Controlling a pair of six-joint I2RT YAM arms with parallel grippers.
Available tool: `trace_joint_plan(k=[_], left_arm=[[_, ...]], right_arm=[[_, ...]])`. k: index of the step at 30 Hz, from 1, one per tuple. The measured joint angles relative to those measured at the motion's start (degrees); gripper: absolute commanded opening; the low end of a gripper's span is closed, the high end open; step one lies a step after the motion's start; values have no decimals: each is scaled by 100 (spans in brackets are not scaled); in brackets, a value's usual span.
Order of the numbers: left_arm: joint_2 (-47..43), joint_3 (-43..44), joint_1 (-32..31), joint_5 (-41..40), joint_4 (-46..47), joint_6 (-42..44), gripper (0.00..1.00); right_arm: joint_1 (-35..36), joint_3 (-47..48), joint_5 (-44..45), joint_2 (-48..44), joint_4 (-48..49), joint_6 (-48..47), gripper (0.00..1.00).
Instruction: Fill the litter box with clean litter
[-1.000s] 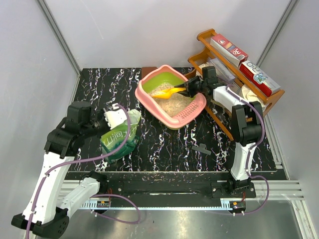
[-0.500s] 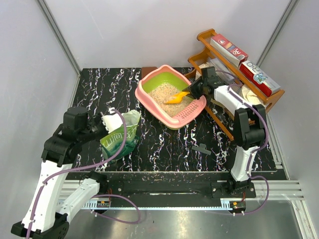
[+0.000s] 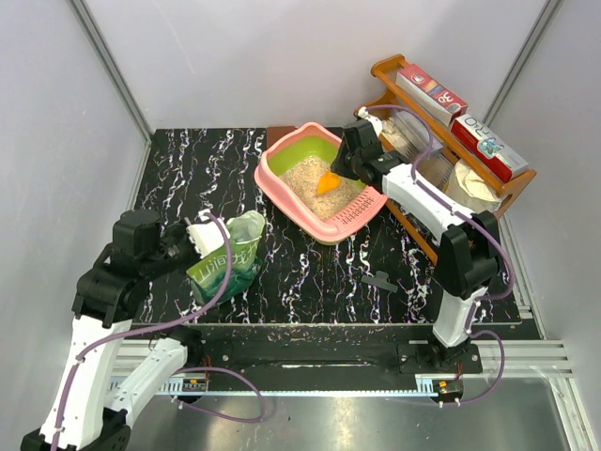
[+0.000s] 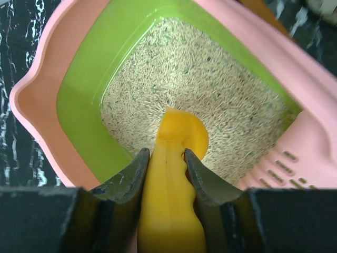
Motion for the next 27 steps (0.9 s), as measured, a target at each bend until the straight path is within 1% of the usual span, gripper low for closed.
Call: trace_joint_plan(k=[8,11,14,17,18,21,24,27], left_arm=[[-243,-173,0,136,79,-249,4],[-339,-289,0,210,197,-363,4],[-367,-348,0,280,304,-531,4],[-367,-391,9,337,393,-675,4],[-369,-409,13,350,424,-713,3],[-363,-435,26,374,485,-815,3],[-356,-444,26,376,516,-892,3],[-356,-446,37,376,520,-935,3]], right_arm=[[-11,-85,83,-553,269,-2090,0],[-13,-133,-219,-822,278,-2761,0],[-17,-146,-984,-1174,254,-3383,0],[-15,63,-2041,-1537,20,-3849,0],[-17,205,-2387,-1587,-96,-3934,0],[-17,1016,-3783,-1598,-588,-4098,0],[37,1572,-5088,-1611,-789,-4151,0],[199,1628,-5775,-1624,-922,-4330,0]])
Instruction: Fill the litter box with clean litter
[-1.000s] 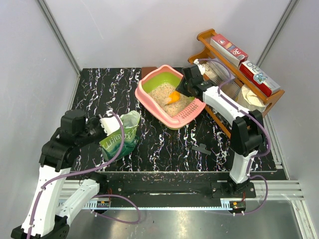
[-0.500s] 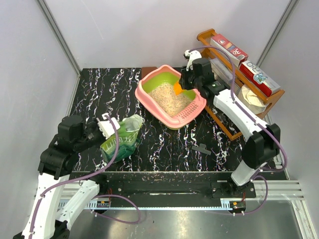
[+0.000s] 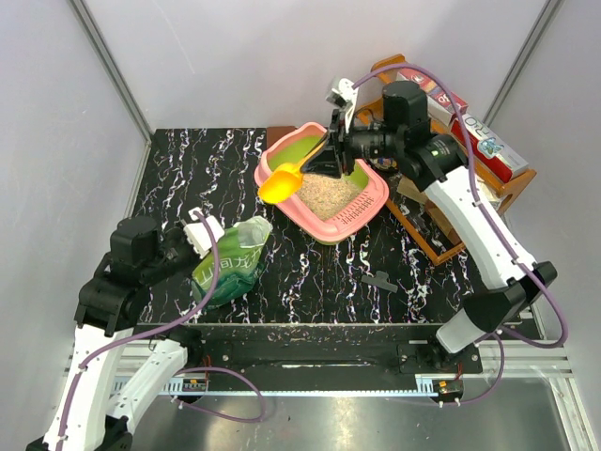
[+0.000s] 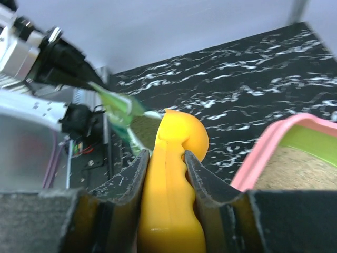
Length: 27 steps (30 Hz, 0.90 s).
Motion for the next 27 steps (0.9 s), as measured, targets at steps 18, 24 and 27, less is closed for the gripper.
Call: trace_joint_plan(k=[18,24,27], left_arm=[[-24,-44,210,173,94,-313,3],[142,15,227,269,155,-470,0],[413,249,229,278,120,-474,0]], right_arm=[[1368,540,-671,1873,-706,-1283,0],[1790,509,-13,2203,-382,-592,0],[1910,396,968,2188,-247,-63,0]])
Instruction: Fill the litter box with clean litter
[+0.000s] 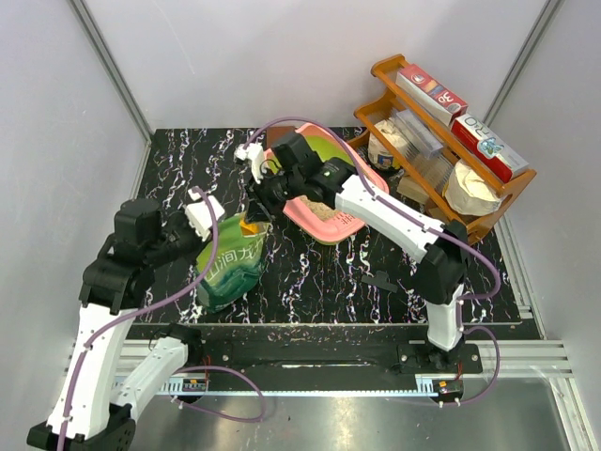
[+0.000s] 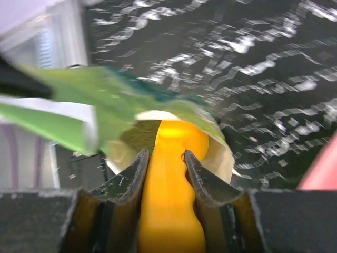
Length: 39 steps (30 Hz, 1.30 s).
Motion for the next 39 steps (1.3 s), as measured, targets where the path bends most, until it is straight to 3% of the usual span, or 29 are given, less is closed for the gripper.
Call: trace_joint_plan(k=[4,10,21,28,39], left_arm=[[369,317,0,63,-37,2,0],[345,256,-7,280,111,9,0],[-28,-424,-13,361,776,107,1],[-85,-551,-11,334,1001,94,1],[39,-551,-11,343,1084,-17,1]], right_arm=[[188,-299,1847,-240,39,339,0],[404,-726,2959,-855,17,234,0],[323,-890,2645,-975,-22,-190,0],[328,-474,2636,-372,-129,-535,0],[332,-358,2699,114,9,-35,0]])
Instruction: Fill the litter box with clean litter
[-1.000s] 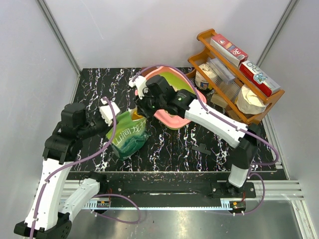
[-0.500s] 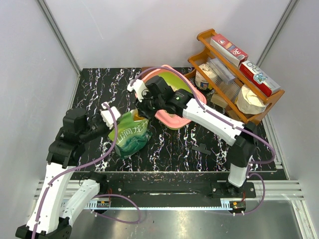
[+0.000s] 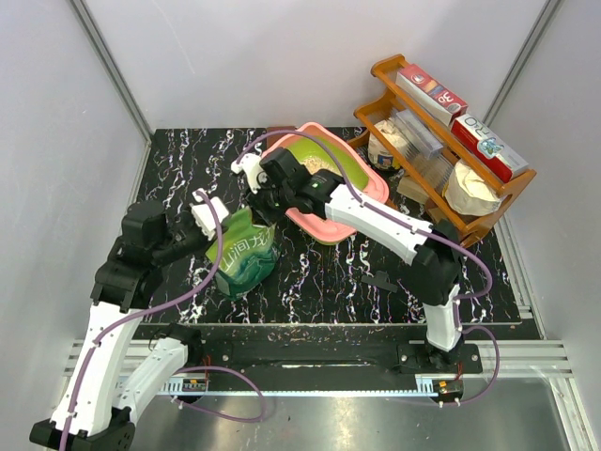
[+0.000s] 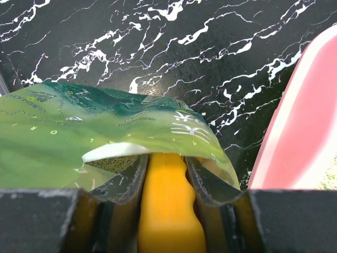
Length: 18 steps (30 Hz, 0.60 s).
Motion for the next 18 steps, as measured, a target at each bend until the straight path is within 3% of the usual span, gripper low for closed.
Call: trace_joint_plan(k=[9,18], left_arm=[[149,-15,-2,42,59,-28,2],[175,-94,-7,37,131,-20,2]], right_arm=[[-87,-525,-352,37,560,675,0],[-319,-813,-1338,190,973,1333,0]])
